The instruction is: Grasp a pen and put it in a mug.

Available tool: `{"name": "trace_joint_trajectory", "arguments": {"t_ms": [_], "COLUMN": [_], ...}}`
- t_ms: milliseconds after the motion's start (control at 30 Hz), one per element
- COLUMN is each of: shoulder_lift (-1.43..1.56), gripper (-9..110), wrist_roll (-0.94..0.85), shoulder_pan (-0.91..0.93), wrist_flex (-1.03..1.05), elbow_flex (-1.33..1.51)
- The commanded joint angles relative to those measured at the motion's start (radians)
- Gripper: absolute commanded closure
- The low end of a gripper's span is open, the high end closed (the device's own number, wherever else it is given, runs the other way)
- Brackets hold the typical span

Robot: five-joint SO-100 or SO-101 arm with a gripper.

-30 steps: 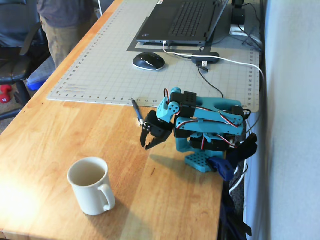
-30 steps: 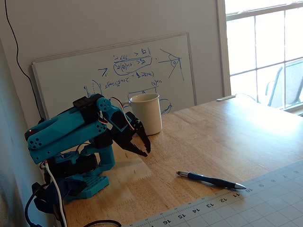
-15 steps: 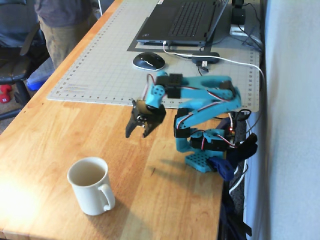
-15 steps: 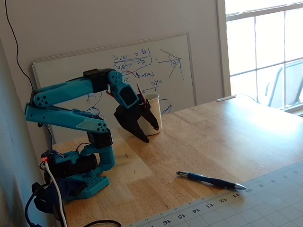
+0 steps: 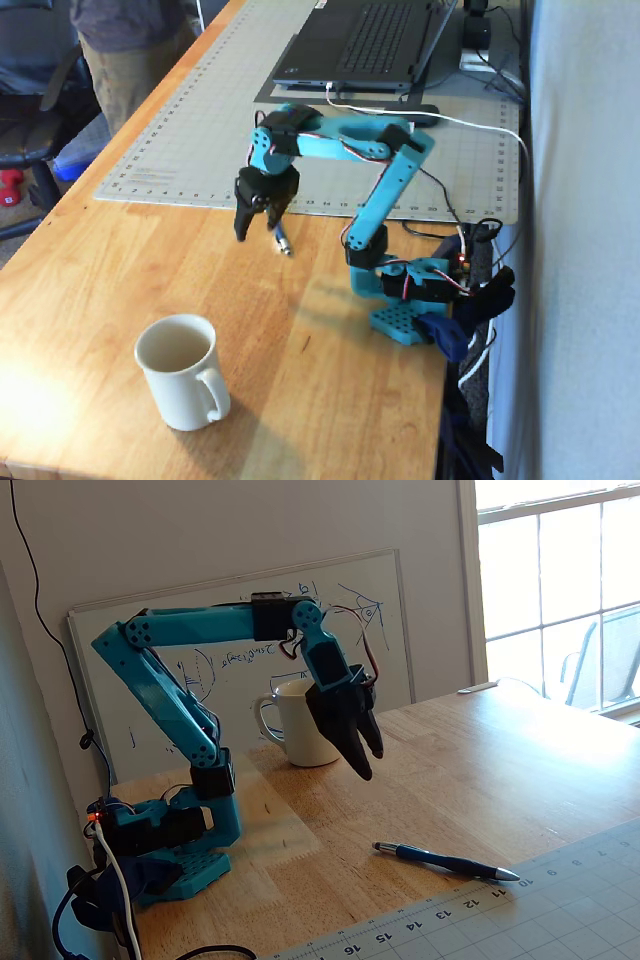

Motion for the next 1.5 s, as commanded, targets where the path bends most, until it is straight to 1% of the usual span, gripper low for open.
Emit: {"name": "trace_joint_trajectory", "arguments": {"t_ms": [0,100,233,333,600,767,1333,1400,1467], "shoulder_lift": [-0.064,-0.123,-0.204,-0.284,-0.449,-0.517,-0.537,-0.537,-0.537], "gripper": [80,80,80,80,80,80,81,83,88], "wrist_roll": [-0.164,-0.242,-0.261,-0.259,-0.247,-0.249,-0.262,-0.262,-0.256], "shoulder_pan": [0.123,0.229,0.344,0.373,0.376,0.376,0.37,0.37,0.367], "wrist_flex": [-0.009,-0.009,-0.011,-0.043,-0.258,-0.35,-0.362,-0.357,-0.357], "elbow_flex": [-0.163,-0.202,-0.235,-0.255,-0.275,-0.259,-0.258,-0.258,-0.258]}}
